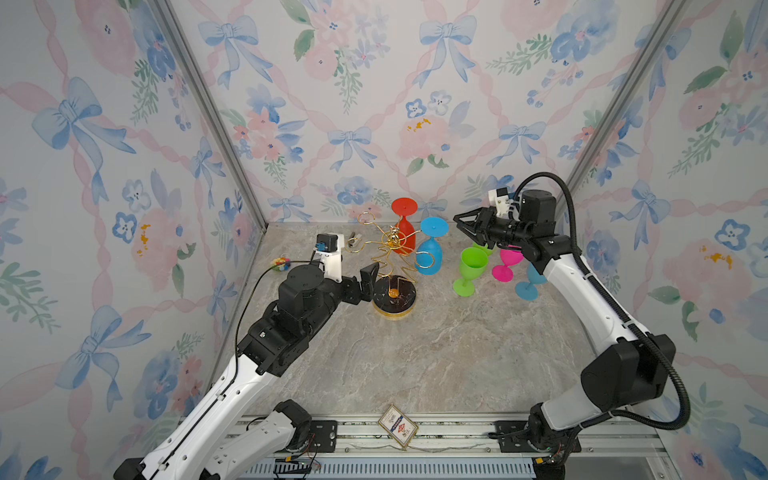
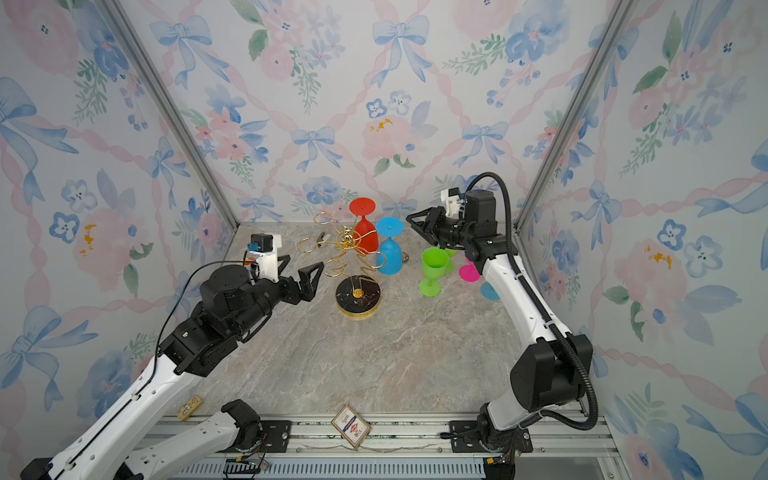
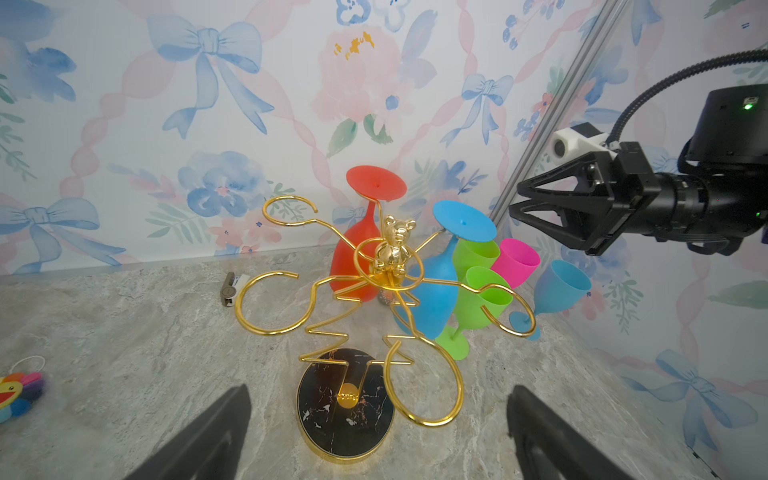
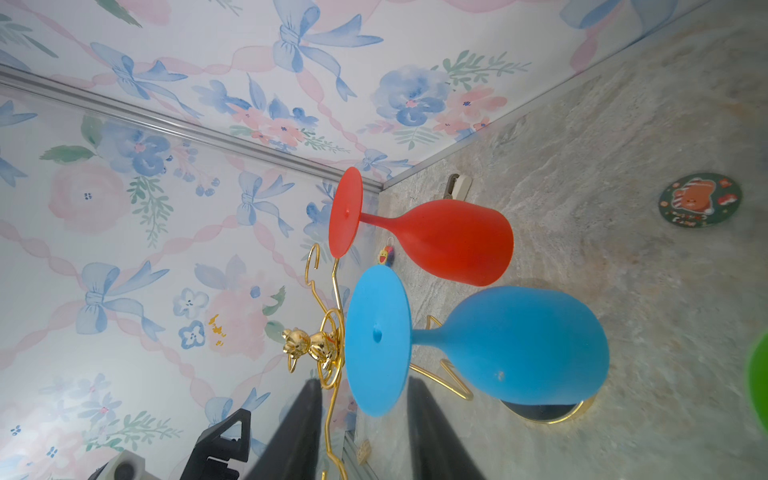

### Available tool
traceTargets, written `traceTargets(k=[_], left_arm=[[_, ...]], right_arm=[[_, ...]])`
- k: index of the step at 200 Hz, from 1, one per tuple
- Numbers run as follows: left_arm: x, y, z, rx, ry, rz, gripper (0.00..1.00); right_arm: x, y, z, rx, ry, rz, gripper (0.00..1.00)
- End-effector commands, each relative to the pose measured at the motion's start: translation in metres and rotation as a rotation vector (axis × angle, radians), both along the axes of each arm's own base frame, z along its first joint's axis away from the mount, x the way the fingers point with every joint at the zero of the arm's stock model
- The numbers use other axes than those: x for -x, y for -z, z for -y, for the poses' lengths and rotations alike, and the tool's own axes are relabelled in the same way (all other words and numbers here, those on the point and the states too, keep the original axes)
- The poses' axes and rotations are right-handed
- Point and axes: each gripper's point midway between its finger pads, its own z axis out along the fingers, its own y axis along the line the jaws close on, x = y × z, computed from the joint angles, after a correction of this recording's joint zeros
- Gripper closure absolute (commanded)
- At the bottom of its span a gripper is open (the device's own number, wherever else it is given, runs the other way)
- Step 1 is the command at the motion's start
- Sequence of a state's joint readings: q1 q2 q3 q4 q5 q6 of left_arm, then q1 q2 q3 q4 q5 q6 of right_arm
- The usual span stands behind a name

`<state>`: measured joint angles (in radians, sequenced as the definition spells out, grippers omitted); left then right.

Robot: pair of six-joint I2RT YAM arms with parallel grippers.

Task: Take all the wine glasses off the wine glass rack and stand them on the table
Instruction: 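Reach the left gripper toward the rack while right gripper lifts away from the glasses, then grasp the blue glass base on the rack with the right gripper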

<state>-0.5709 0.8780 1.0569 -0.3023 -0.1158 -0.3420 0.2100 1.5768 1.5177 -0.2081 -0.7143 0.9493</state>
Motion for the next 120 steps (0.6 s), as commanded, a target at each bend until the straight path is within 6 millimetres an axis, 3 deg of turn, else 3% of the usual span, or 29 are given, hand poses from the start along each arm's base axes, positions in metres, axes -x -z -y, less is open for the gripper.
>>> traceTargets(k=[1, 120], left_arm=[[0.005, -0.01, 0.002, 0.077, 0.057, -0.013, 0.02], [-0.003, -0.001, -0.018, 0.074, 0.001, -0.025, 0.02]], right_arm=[[-0.005, 0.005, -0.013, -0.04, -0.04, -0.002, 0.66], [-0.007, 0.029, -0.022, -0.023, -0.06, -0.065, 0.74]])
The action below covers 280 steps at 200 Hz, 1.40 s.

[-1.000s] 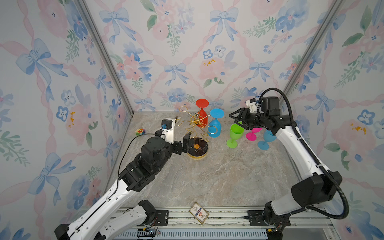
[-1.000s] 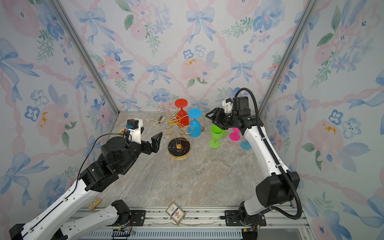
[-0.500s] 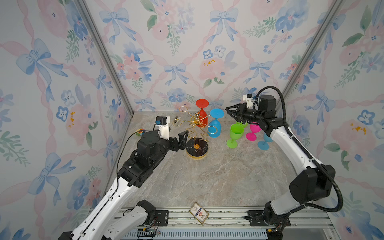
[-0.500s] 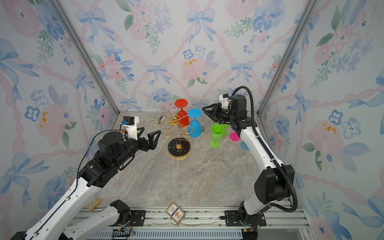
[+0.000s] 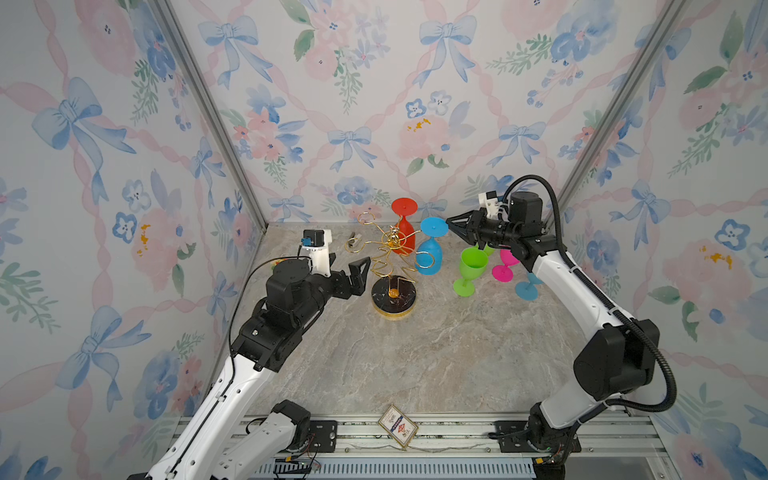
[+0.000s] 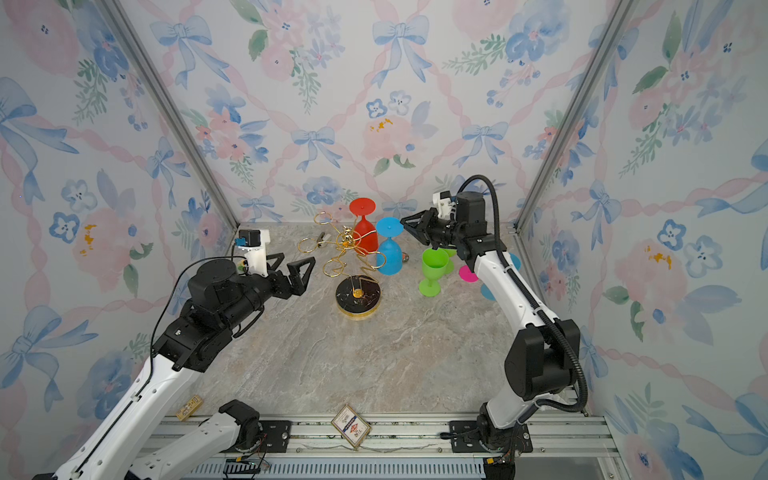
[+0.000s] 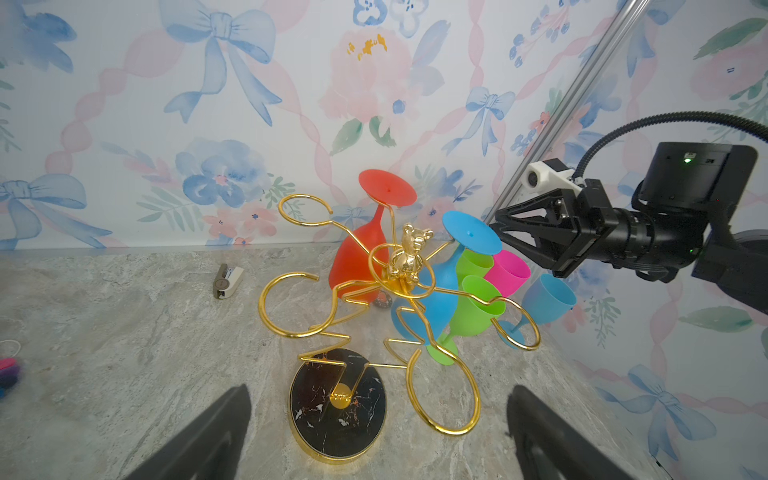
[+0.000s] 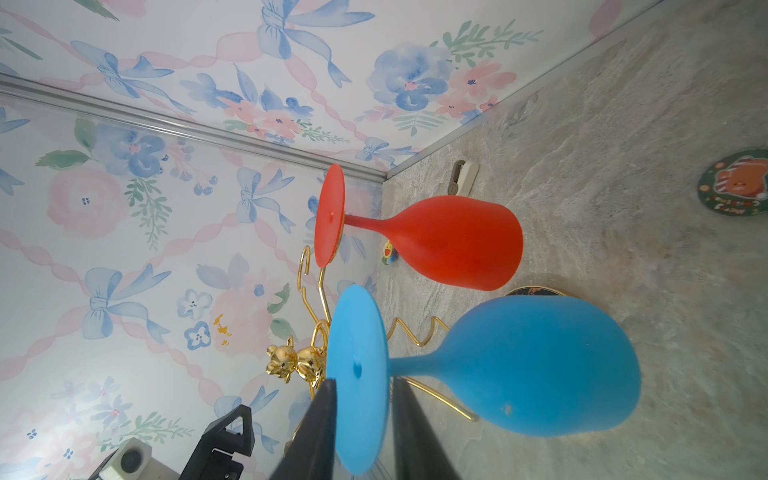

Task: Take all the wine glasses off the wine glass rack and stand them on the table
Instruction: 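Grasp the blue glass base on the rack with the right gripper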

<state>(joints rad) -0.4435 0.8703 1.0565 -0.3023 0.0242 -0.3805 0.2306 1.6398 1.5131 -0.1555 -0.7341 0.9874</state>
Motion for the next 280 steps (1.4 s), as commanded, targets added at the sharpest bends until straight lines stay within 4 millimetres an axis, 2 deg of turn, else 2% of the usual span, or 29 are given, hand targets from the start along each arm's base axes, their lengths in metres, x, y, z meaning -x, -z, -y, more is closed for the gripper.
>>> traceTargets(k=[1, 10, 71, 123, 222, 280], left_arm=[[0.004, 0.001, -0.003, 0.013, -0.002, -0.001, 0.02], [0.004, 0.001, -0.004, 0.013, -0.005, 0.002, 0.02], [0.004, 0.0, -0.006, 0.003, -0.015, 0.01, 0.02], [0.003, 0.003, -0.008, -0.007, -0.023, 0.009, 0.02], [0.001, 0.006, -0.009, -0.021, -0.03, 0.006, 0.02], [-0.001, 0.009, -0.009, -0.027, -0.032, 0.0, 0.02]], right_arm=[[0.001, 0.015, -0.008, 0.004, -0.031, -0.03, 0.74], [-0.002, 0.022, -0.009, 0.007, -0.032, -0.048, 0.76], [-0.002, 0.031, -0.015, 0.004, -0.044, -0.079, 0.82], [-0.002, 0.019, -0.018, -0.038, -0.054, -0.067, 0.84], [-0.002, 0.011, -0.016, -0.052, -0.049, -0.061, 0.93], [0.004, 0.002, -0.014, -0.072, -0.063, -0.062, 0.97]])
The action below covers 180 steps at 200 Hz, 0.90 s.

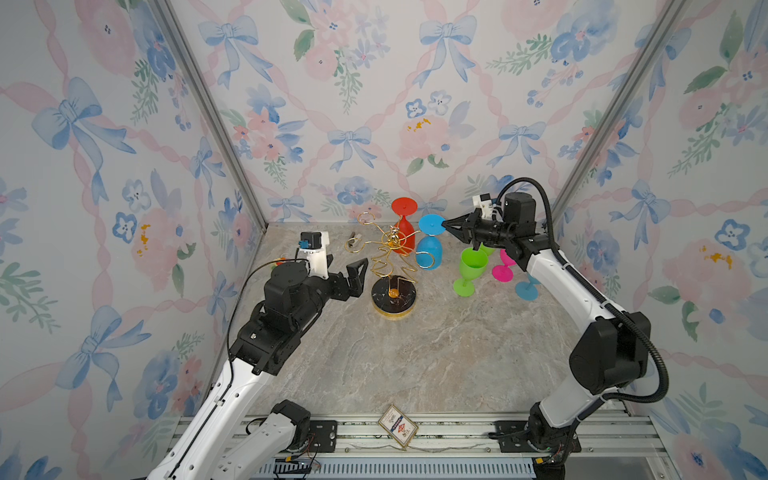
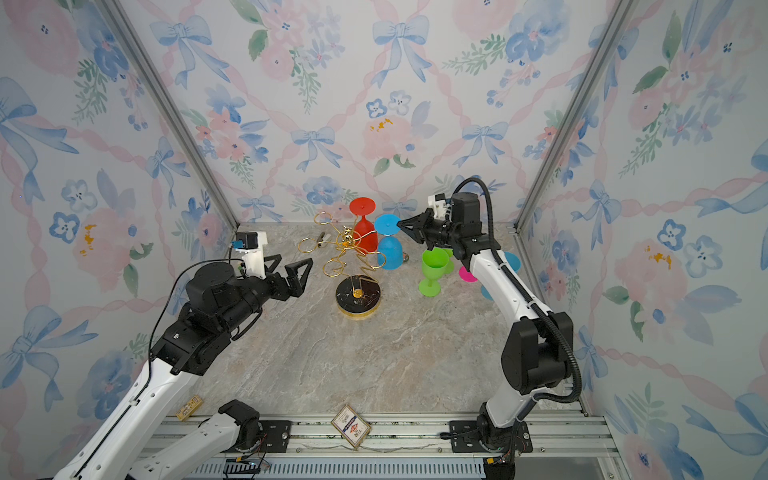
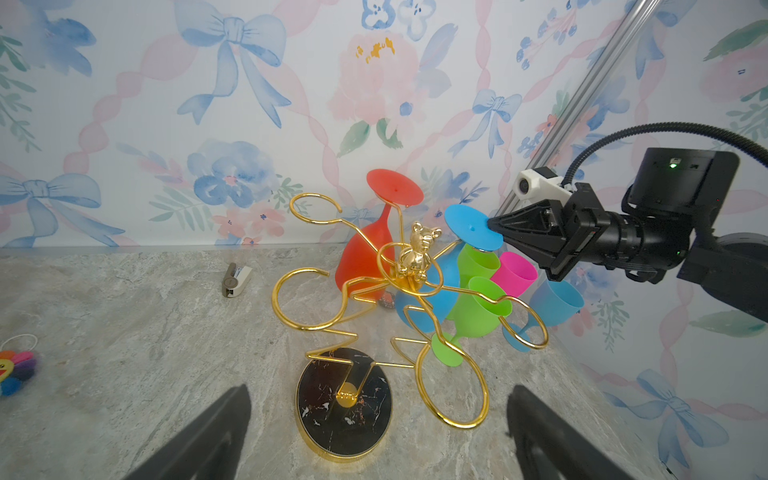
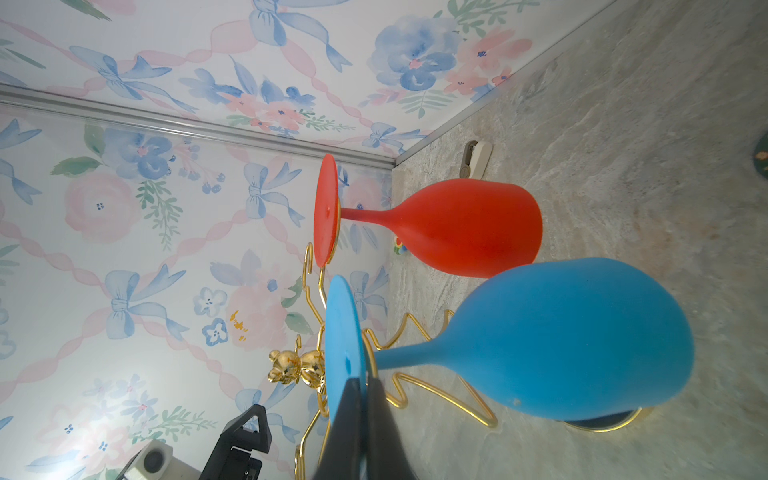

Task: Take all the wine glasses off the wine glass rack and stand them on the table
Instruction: 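Grasp the blue glass base on the rack with the right gripper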

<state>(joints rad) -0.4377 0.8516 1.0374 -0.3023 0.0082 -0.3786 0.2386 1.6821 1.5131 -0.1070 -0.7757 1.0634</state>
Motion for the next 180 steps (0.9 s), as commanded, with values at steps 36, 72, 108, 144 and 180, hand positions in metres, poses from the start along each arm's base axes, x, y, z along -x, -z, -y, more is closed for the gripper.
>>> traceTargets(k=[36, 72, 108, 144, 180], left_arm=[[-0.003, 0.007, -0.003, -0.024, -0.012, -0.006, 0.02], [-0.004, 0.009, -0.003, -0.026, -0.014, -0.009, 0.02], [-0.003, 0.008, -0.003, -0.026, -0.014, -0.006, 0.02], [-0.002, 0.008, -0.004, -0.025, -0.016, -0.005, 0.02], [-0.001, 0.006, -0.004, -0.023, -0.016, -0.001, 0.02]], right_arm=[[0.012, -0.008, -0.005, -0.031, -0.045, -0.002, 0.99], [0.019, -0.02, -0.004, -0.054, -0.052, 0.021, 1.0], [0.021, -0.025, -0.005, -0.07, -0.058, 0.026, 1.0], [0.023, -0.026, -0.007, -0.075, -0.067, 0.023, 1.0], [0.024, -0.027, -0.01, -0.079, -0.081, 0.019, 1.0]])
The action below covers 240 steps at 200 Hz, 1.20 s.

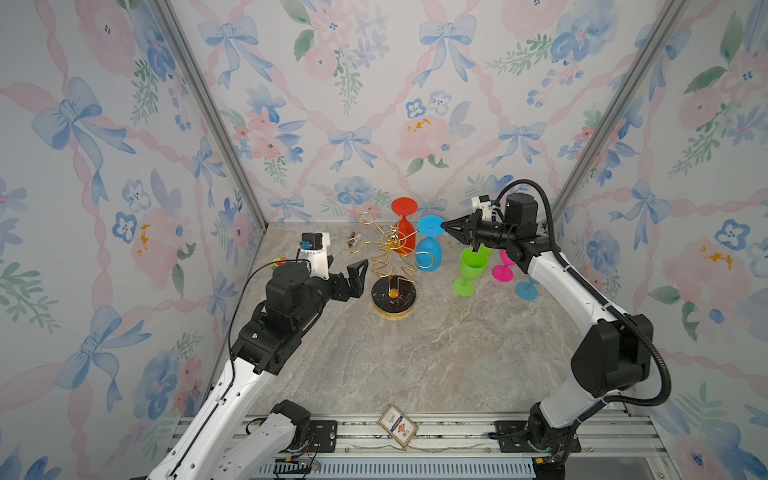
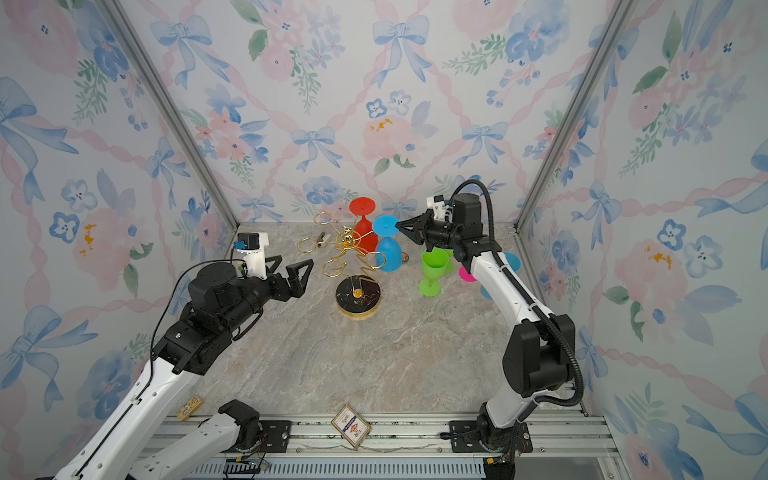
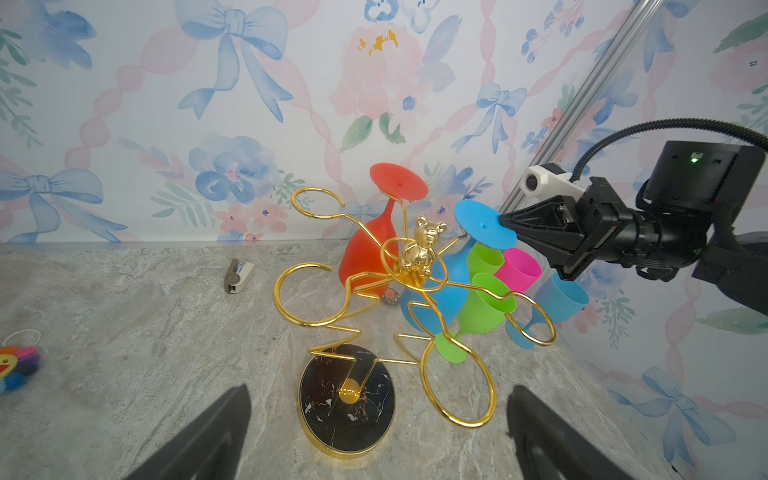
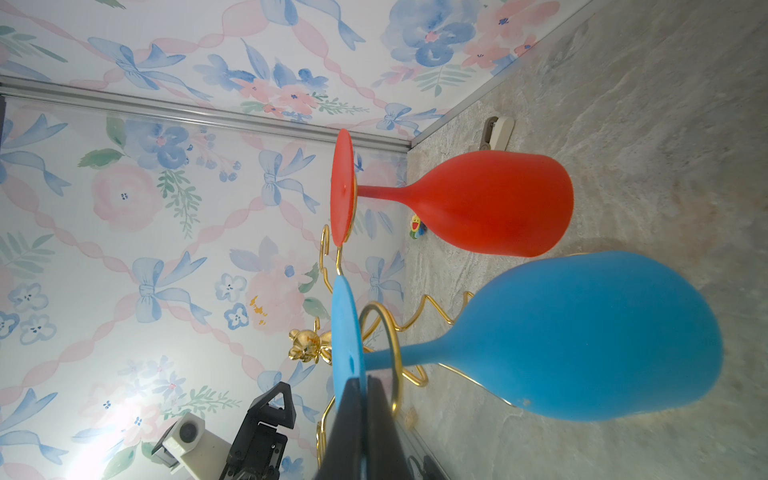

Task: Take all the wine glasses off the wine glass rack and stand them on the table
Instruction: 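Grasp the blue glass base on the rack with the right gripper, then pull the blue glass off the rack with right gripper while left gripper approaches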

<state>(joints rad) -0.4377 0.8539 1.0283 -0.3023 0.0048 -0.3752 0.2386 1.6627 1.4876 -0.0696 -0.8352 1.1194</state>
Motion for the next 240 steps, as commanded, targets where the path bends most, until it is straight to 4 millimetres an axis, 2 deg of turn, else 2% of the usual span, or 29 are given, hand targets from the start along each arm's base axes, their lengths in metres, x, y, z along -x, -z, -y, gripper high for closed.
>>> traceTargets(k=[1, 38, 85, 130, 174, 240], left_arm=[[0.0, 0.001, -0.004, -0.014, -0.014, 0.008, 0.02], [0.001, 0.0, -0.005, -0.011, -0.013, 0.012, 0.02], [0.005, -0.002, -0.006, -0.003, -0.014, 0.02, 0.02], [0.006, -0.003, -0.007, -0.001, -0.012, 0.022, 0.02], [0.006, -0.005, -0.002, 0.009, 0.01, 0.019, 0.02], [0.006, -0.011, 0.014, 0.029, 0.096, 0.009, 0.02]], right_arm=[[0.012, -0.019, -0.006, -0.027, -0.037, 0.042, 1.0], [0.014, -0.02, -0.015, -0.023, -0.062, 0.043, 1.0], [0.021, -0.03, -0.026, -0.031, -0.097, 0.062, 1.0], [0.026, -0.022, -0.03, -0.016, -0.116, 0.04, 1.0], [0.041, -0.024, -0.023, 0.033, -0.123, 0.058, 1.0], [0.061, -0.025, -0.001, 0.107, -0.091, 0.088, 1.0]])
